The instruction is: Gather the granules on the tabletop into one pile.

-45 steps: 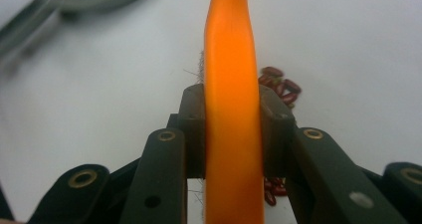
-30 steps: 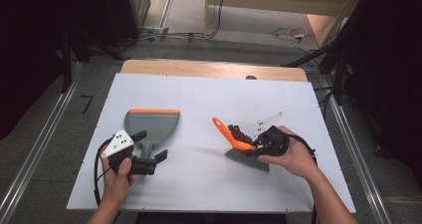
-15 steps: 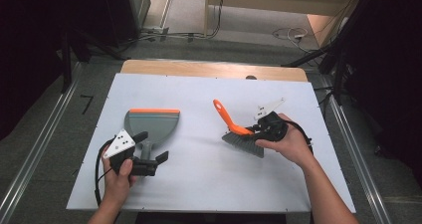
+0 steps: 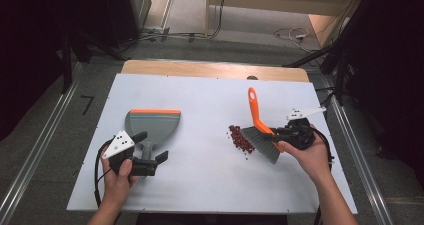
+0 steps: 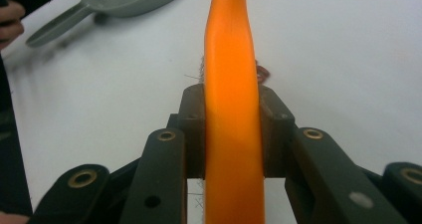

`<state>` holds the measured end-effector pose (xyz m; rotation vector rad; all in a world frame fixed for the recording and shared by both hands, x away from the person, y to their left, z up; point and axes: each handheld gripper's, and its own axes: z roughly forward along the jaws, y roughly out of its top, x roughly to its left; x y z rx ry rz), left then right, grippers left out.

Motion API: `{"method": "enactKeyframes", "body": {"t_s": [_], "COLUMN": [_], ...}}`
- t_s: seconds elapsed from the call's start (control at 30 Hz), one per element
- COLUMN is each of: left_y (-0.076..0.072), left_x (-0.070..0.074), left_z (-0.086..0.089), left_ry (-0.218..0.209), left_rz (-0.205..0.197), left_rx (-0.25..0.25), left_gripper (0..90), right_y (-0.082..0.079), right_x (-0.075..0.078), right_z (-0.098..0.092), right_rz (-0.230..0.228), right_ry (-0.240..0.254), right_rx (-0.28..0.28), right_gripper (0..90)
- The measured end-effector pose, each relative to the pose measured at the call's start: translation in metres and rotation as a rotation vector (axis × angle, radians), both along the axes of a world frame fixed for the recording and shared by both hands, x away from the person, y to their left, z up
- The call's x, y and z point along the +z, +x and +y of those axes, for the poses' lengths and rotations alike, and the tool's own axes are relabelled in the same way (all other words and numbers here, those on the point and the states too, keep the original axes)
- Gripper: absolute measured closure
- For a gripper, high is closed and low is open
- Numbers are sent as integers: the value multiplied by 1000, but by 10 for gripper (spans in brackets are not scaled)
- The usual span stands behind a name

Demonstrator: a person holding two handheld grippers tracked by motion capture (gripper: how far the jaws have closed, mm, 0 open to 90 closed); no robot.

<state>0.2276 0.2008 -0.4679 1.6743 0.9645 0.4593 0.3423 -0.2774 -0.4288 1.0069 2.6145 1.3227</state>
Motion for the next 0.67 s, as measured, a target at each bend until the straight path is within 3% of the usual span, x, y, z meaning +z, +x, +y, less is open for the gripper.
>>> {"method": "enactKeyframes", "body": {"t_s": [0.2,0.4,0.67], "left_y": [0,-2,-1], "left_x": [0,1,0], "left_z": [2,4,4], "left_ry": [-6,-9,-13], "left_rz": [-6,-15,-17], "left_rx": [9,10,12], "left_gripper": [0,0,0], "right_y": [-17,-29,-32], "right_x": [-11,-20,-27], "right_z": [-31,-60,-86], "right_rz": [5,37,49], "right_ry": [48,104,120], "right_rx": [-102,-171,-231], "right_gripper": [685,685,685]}}
